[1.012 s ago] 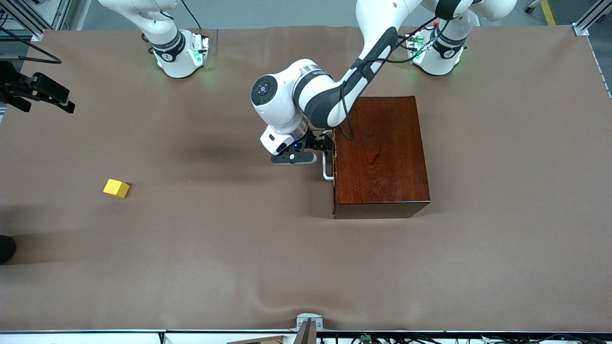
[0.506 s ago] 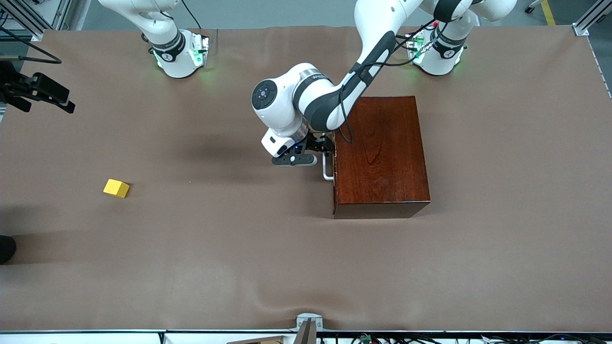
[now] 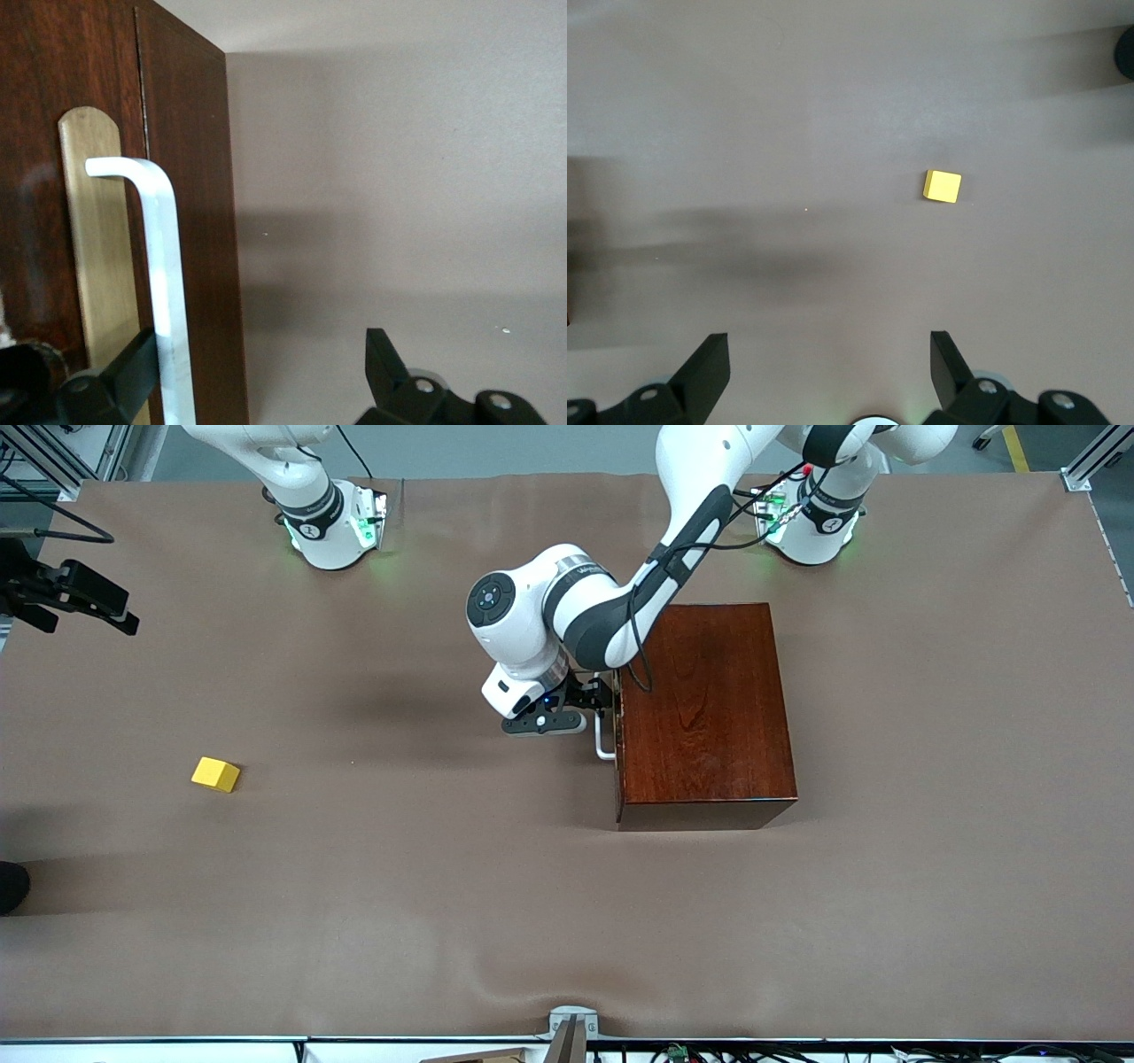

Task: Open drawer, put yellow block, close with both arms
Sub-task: 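Hook the left gripper onto the white drawer handle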

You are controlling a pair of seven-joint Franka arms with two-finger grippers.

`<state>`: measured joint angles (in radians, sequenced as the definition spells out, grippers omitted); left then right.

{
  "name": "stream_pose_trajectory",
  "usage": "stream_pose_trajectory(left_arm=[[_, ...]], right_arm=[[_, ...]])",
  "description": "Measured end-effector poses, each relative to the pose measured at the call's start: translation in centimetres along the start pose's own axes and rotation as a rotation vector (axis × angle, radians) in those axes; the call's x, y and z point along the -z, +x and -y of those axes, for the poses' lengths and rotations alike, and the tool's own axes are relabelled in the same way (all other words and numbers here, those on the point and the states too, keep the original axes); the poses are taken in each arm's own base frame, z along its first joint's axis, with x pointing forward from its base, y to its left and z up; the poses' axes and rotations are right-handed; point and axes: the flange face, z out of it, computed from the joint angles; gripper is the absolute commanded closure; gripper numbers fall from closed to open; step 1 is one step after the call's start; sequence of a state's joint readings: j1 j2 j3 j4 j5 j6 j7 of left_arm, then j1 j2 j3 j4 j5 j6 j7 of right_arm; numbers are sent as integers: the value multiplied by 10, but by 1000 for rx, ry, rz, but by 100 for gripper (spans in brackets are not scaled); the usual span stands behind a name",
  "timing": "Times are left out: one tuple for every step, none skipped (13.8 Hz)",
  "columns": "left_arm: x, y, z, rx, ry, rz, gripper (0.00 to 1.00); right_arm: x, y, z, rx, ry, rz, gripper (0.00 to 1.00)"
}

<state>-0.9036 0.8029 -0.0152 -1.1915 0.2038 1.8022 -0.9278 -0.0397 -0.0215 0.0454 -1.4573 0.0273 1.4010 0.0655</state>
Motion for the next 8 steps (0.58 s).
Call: stream_pose_trajectory(left_arm=[[0, 0, -1, 10, -10, 1, 0], [0, 1, -3, 33, -25, -3, 0], [1, 1, -5, 53, -41, -10, 0], [3, 1, -7, 62, -53, -16, 0], [4, 1, -9, 69, -67, -21, 0], [6, 1, -11, 80, -82, -24, 0], [7, 2, -12, 91, -97, -26, 0], [8, 2, -13, 100, -109, -28, 0]], right_arm=[[0, 0, 0, 0, 0, 0, 0], [0, 0, 0, 0, 0, 0, 0], [0, 0, 0, 0, 0, 0, 0], [0, 0, 0, 0, 0, 0, 0], [0, 0, 0, 0, 0, 0, 0], [0, 0, 0, 0, 0, 0, 0], [0, 0, 0, 0, 0, 0, 0], [0, 0, 0, 0, 0, 0, 0]])
